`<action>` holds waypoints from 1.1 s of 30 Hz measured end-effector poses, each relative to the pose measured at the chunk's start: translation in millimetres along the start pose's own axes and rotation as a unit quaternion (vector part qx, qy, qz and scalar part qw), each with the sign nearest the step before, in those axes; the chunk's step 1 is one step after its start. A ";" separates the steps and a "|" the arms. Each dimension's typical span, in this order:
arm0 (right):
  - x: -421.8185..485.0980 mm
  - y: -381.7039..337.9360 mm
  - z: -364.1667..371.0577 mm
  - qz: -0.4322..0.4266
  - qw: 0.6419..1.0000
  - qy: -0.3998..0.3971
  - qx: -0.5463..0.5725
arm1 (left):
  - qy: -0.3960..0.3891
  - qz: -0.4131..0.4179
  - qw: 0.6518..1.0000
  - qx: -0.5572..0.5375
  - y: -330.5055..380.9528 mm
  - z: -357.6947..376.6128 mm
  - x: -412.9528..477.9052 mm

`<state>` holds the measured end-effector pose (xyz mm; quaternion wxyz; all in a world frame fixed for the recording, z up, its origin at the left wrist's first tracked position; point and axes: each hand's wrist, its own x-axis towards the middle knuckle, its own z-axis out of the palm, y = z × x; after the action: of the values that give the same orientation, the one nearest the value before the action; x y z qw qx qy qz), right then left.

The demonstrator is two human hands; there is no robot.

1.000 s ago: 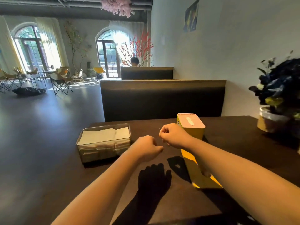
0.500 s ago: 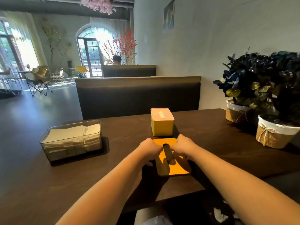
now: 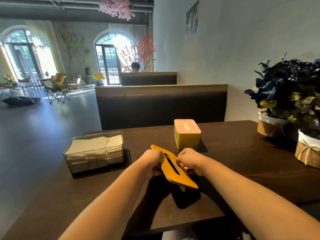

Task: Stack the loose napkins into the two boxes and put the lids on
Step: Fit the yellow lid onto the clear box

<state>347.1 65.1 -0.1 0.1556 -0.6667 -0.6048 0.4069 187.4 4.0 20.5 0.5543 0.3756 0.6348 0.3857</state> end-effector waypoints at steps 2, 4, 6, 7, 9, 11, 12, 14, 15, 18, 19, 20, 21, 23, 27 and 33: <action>-1.1 -15.6 5.4 0.002 0.999 -0.004 0.049 | 0.024 0.016 0.999 -0.018 10.2 -13.5 -3.3; -5.2 -39.4 11.8 -0.006 0.997 -0.002 0.078 | 0.046 0.052 0.997 -0.042 18.5 -31.9 -7.1; -8.1 -64.0 21.1 -0.026 0.997 0.004 0.075 | 0.073 0.085 0.990 -0.087 26.8 -56.9 -10.9; -8.7 -71.7 24.2 -0.035 0.997 -0.001 0.071 | 0.082 0.094 0.986 -0.106 30.3 -67.7 -12.6; -7.7 -91.0 36.3 -0.064 0.996 -0.013 0.057 | 0.100 0.111 0.976 -0.155 36.2 -99.1 -12.8; -4.4 -106.2 47.8 -0.100 0.993 -0.023 0.051 | 0.108 0.117 0.967 -0.198 40.4 -127.0 -9.4; -2.9 -116.1 53.0 -0.112 0.992 -0.028 0.048 | 0.106 0.121 0.964 -0.212 42.7 -140.1 -7.7; 1.6 -136.8 62.9 -0.128 0.991 -0.033 0.028 | 0.100 0.126 0.963 -0.216 45.3 -161.5 -6.5; 5.0 -146.6 66.1 -0.139 0.990 -0.035 0.012 | 0.095 0.127 0.964 -0.212 46.4 -169.1 -7.6; 19.1 -181.5 77.8 -0.181 0.983 -0.011 -0.025 | 0.100 0.140 0.970 -0.172 44.3 -206.4 -6.3; 22.6 -191.5 80.4 -0.203 0.979 0.003 -0.034 | 0.111 0.144 0.968 -0.172 44.1 -220.2 -4.8; 24.6 -198.7 81.5 -0.224 0.974 0.012 -0.041 | 0.132 0.145 0.965 -0.174 43.6 -233.3 -2.7; 28.3 -206.9 85.8 -0.246 0.968 0.013 -0.048 | 0.158 0.143 0.959 -0.185 42.1 -249.8 -0.2; 37.1 -217.8 93.8 -0.287 0.955 0.011 -0.070 | 0.207 0.132 0.954 -0.172 36.9 -278.1 5.8; 58.1 -237.8 117.3 -0.326 0.939 -0.016 -0.110 | 0.275 0.137 0.951 0.045 18.4 -316.4 20.9; 88.4 -244.1 134.1 -0.302 0.933 -0.058 -0.189 | 0.289 0.105 0.915 0.262 -2.7 -329.1 49.8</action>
<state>77.7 163.2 56.2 0.1067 -0.4452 -0.8512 0.2568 -144.8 23.8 26.4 0.1845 0.4435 0.8029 0.3531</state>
